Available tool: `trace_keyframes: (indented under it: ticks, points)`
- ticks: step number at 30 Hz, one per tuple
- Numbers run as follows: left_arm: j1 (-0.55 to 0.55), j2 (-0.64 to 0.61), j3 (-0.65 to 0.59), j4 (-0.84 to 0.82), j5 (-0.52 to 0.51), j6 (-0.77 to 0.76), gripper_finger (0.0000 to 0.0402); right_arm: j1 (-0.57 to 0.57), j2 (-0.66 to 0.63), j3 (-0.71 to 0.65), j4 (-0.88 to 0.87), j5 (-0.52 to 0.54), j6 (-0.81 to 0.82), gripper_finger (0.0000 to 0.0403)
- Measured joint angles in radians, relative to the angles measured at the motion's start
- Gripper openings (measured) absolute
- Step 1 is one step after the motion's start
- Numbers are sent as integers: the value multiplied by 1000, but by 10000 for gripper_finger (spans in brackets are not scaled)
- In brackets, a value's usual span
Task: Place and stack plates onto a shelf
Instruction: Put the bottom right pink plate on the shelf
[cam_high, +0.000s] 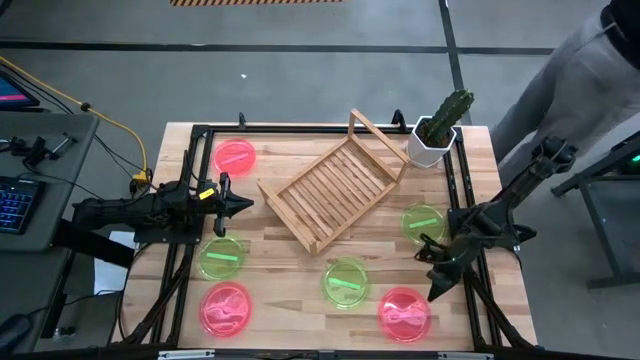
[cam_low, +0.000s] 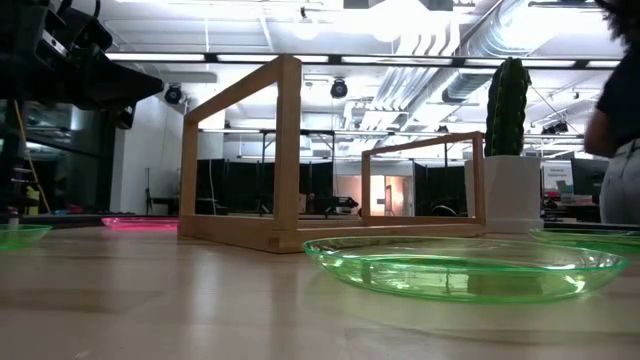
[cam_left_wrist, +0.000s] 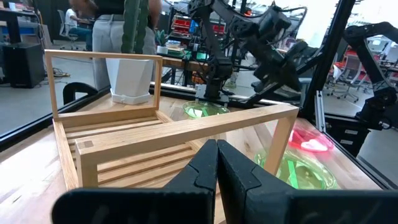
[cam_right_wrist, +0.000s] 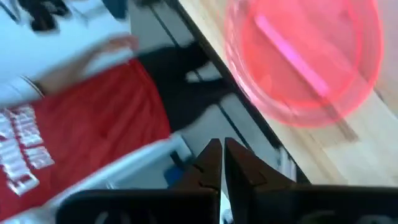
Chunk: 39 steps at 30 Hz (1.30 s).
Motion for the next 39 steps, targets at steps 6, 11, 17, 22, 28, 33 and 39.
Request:
trace_keyframes:
  ticks: [6, 11, 17, 22, 28, 33, 39]
  points:
    - [0, 0, 0, 0, 0, 0, 1, 2, 8, -2, -138, 39, 75, 0]
    - [0, 0, 0, 0, 0, 0, 1, 2, 68, -6, -123, 71, 100, 9]
    - [0, 0, 0, 0, 0, 0, 1, 38, 166, -6, -79, 77, 102, 83]
    - [0, 0, 0, 0, 0, 0, 1, 130, 259, -6, -43, 180, 168, 160]
    - [0, 0, 0, 0, 0, 0, 1, 233, 366, -6, -35, 386, 301, 199]
    - [0, 0, 0, 0, 0, 0, 1, 261, 450, -2, 9, 432, 344, 201]
    - [0, 0, 0, 0, 0, 0, 1, 262, 520, 2, 90, 441, 320, 201]
